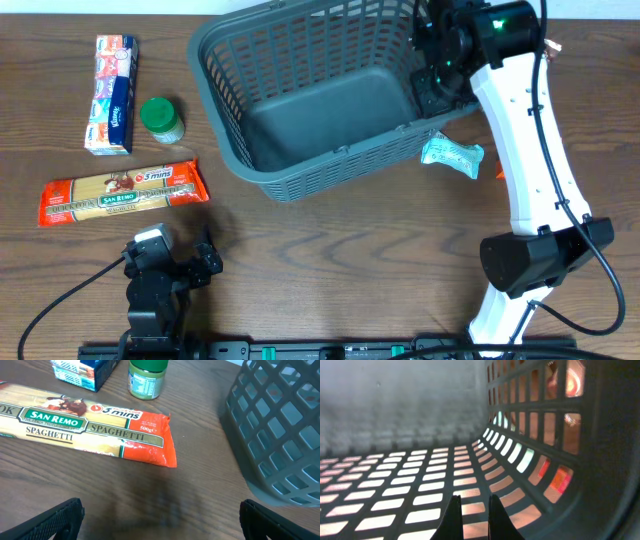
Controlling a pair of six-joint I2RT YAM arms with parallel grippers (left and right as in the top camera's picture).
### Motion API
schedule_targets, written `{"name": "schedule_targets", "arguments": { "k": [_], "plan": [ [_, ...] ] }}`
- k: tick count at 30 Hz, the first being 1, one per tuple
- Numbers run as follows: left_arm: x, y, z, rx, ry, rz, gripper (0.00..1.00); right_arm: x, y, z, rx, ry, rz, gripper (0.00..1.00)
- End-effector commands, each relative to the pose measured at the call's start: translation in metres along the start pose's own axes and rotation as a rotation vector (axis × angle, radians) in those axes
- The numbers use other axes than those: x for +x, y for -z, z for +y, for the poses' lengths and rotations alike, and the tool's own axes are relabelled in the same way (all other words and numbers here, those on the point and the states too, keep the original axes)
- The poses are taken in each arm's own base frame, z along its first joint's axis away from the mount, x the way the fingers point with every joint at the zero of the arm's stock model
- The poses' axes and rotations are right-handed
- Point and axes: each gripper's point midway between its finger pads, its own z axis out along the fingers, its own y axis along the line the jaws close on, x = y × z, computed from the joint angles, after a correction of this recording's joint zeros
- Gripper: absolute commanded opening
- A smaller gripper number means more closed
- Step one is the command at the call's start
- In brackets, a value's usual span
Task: Pack container
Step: 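Reach the right gripper to the basket's right rim and grasp it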
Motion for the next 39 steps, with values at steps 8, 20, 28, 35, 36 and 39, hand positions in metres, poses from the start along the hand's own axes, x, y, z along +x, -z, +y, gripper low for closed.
{"name": "schedule_targets", "arguments": {
  "k": [8, 20, 28, 35, 36, 39],
  "plan": [
    [0.004, -0.002, 0.002, -0.004, -0.004, 0.007, 0.98, 0.019, 0.008, 0.025, 0.011, 0.025, 0.066, 0.01],
    [0.004, -0.002, 0.002, -0.004, -0.004, 0.007, 0.98, 0.002, 0.029, 0.008, 0.14, -0.012, -0.036, 0.01],
    [0.004, -0.002, 0.002, -0.004, -0.004, 0.007, 0.99, -0.013, 0.086, 0.001, 0.117, -0.044, -0.23, 0.01],
    [0.003, -0.002, 0.001, -0.002, -0.003, 0.002, 0.98, -0.012, 0.115, 0.004, 0.059, -0.038, -0.328, 0.01],
    [0.003, -0.002, 0.001, -0.002, -0.003, 0.002, 0.99, -0.014, 0.117, 0.004, 0.053, -0.042, -0.344, 0.01],
    [0.001, -0.002, -0.001, 0.011, 0.053, -0.006, 0.99, -0.022, 0.12, 0.008, 0.012, -0.013, -0.38, 0.01]
  ]
}}
